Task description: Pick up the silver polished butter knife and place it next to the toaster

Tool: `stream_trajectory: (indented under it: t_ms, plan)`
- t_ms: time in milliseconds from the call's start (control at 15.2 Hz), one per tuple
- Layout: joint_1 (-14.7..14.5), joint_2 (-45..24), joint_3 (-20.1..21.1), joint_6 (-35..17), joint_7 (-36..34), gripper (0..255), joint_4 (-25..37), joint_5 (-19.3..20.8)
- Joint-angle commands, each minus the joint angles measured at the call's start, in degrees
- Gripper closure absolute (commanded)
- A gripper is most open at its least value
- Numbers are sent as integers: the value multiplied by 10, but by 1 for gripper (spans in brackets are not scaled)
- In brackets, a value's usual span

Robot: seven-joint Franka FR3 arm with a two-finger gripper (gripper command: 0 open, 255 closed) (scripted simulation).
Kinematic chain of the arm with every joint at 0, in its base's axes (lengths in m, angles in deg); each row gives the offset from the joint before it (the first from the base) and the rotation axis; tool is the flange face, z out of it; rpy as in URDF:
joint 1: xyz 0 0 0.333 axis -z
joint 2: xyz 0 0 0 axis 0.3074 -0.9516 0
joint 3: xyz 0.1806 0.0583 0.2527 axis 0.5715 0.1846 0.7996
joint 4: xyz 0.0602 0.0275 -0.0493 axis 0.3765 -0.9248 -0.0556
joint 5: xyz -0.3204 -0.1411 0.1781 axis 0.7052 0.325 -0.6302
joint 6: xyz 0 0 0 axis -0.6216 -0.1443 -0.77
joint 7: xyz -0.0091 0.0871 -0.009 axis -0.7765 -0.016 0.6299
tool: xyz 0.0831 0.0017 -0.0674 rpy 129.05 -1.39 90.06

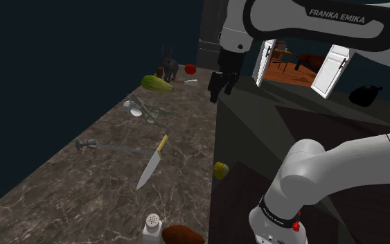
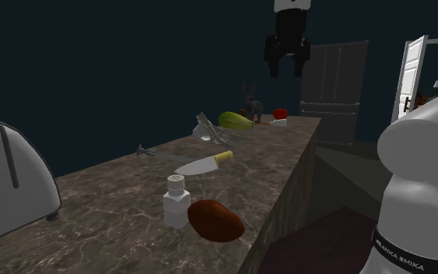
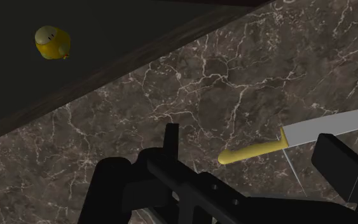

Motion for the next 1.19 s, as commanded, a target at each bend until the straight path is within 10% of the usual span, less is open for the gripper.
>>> stream_trajectory:
  t_ms: [0, 1122]
  plan:
    - [0, 0, 0, 0, 0, 0, 0, 0]
    - [-60, -338, 19, -199, 118, 0, 96, -27]
